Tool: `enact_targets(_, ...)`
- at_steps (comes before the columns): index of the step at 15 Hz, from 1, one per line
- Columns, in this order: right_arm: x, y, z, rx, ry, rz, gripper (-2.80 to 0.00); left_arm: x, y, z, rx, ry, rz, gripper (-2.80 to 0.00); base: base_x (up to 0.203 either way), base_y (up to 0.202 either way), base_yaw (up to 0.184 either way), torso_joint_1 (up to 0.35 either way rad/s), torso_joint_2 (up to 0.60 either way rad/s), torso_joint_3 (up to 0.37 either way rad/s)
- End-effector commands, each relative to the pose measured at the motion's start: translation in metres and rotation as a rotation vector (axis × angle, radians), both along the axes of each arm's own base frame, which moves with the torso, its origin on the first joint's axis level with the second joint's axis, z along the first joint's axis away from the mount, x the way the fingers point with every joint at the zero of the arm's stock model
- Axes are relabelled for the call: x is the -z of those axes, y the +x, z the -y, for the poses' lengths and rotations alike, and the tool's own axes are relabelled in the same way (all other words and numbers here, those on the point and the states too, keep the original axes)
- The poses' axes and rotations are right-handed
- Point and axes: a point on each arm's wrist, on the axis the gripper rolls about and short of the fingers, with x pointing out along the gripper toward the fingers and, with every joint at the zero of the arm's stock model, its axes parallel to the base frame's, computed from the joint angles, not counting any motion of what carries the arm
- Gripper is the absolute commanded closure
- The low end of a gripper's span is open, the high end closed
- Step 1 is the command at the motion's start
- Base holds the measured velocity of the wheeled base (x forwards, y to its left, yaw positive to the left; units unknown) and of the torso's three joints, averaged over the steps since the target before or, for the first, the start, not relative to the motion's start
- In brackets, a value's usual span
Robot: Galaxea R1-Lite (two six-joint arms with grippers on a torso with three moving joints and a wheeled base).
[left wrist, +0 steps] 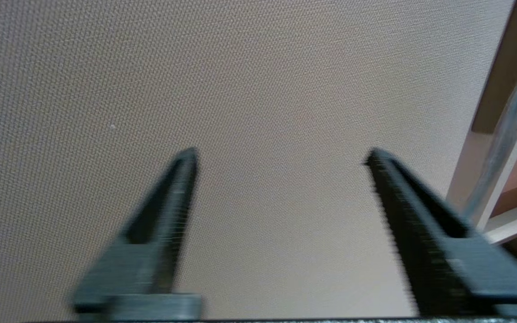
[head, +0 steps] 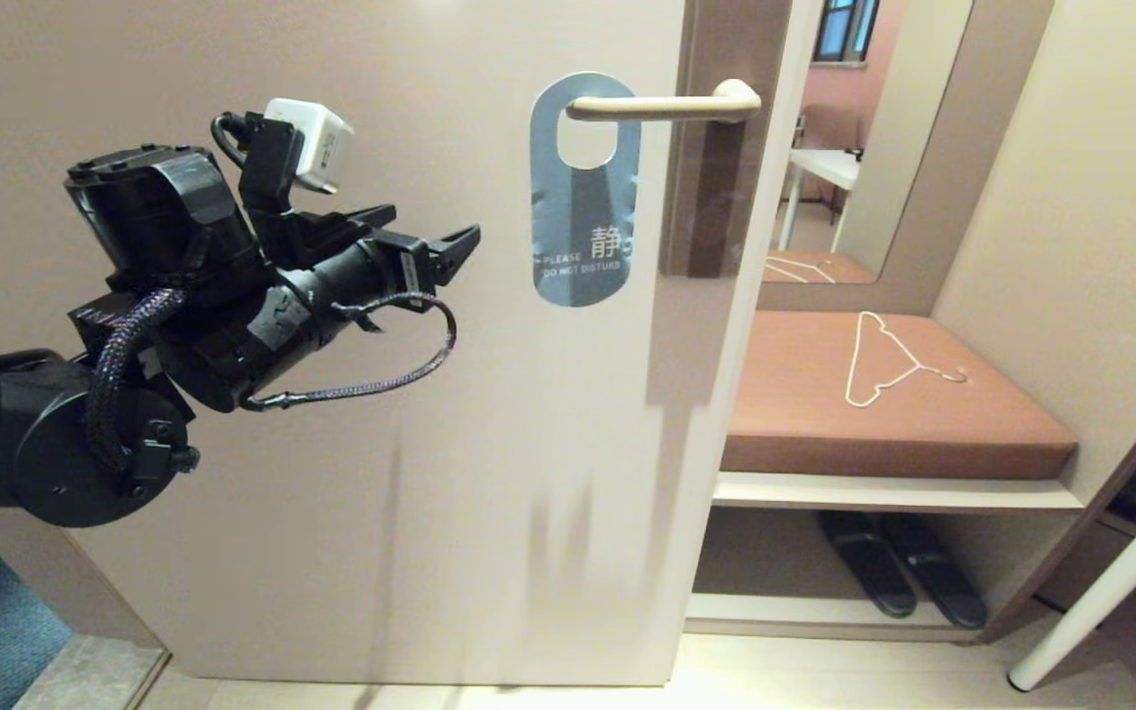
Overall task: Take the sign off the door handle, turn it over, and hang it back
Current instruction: Hang the sign back with the other side facing out
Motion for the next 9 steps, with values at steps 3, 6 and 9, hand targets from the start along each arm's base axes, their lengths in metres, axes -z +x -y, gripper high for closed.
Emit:
enact_targets(3, 0.0, 0.0, 0.0, -0.001, -0.001, 0.0, 0.0, 0.002, 0.004, -0.001, -0.005, 0.001, -0.002, 0.0, 0.0, 0.0, 0.0, 0.0, 0.0, 0.0)
enact_targets(6, 0.0, 0.0, 0.0, -0.001, -0.001, 0.0, 0.0, 0.001, 0.01, 0.002, -0.004, -0.002, 0.004, 0.0, 0.0, 0.0, 0.0, 0.0, 0.0, 0.0)
enact_targets(9, 0.0, 0.0, 0.0, -0.001, 0.002, 0.0, 0.0, -0.005, 0.02, 0.007, 0.009, -0.012, 0.03, 0.0, 0.0, 0.0, 0.0, 0.0, 0.0, 0.0)
